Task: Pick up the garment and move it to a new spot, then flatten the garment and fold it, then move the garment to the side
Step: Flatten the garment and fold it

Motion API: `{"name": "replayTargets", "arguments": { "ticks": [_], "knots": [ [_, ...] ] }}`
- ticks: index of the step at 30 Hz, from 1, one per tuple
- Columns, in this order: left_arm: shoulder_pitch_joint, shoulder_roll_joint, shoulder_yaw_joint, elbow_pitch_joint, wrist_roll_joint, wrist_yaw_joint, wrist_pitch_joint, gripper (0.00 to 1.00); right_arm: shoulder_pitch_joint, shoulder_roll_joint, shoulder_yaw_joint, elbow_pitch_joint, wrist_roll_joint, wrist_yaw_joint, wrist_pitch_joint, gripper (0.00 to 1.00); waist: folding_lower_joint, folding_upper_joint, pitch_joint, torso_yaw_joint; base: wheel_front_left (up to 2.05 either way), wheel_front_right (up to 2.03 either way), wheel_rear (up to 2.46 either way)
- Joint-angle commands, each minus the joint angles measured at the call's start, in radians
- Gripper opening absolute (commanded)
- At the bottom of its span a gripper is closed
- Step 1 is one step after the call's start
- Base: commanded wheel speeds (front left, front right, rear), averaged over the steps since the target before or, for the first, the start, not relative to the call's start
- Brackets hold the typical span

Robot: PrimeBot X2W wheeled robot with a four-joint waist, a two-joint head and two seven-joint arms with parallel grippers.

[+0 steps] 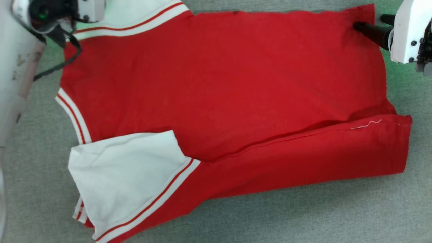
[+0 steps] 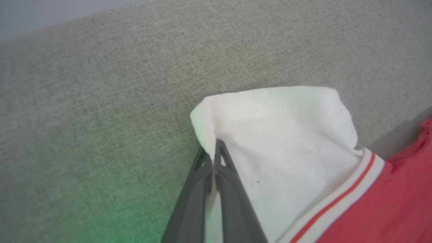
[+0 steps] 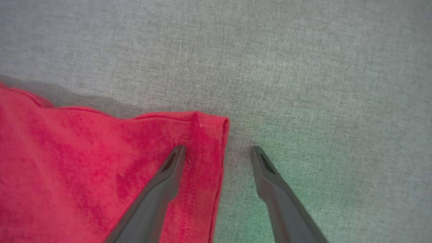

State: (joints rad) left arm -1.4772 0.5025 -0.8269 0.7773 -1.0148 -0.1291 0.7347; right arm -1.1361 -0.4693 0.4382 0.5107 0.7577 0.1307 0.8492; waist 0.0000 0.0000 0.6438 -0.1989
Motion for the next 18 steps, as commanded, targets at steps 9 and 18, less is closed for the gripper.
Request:
{"name": "replayTargets", "arguments": {
  "ticks": [9, 18],
  "knots": [
    [0.071, -0.050, -0.055, -0.009, -0.084, -0.002, -0.114, 0.00, 0.020, -0.042, 0.073, 0.074, 0.037, -0.001, -0.138, 0.00, 0.0000, 0.0000, -0.091, 0.046, 0.00, 0.00, 0.00],
    [0.184, -0.045, -0.066, -0.083, -0.184, -0.002, -0.347, 0.00, 0.125, -0.108, 0.114, 0.055, 0.085, -0.001, -0.258, 0.00, 0.0000, 0.0000, -0.276, 0.116, 0.00, 0.00, 0.00]
  ]
}}
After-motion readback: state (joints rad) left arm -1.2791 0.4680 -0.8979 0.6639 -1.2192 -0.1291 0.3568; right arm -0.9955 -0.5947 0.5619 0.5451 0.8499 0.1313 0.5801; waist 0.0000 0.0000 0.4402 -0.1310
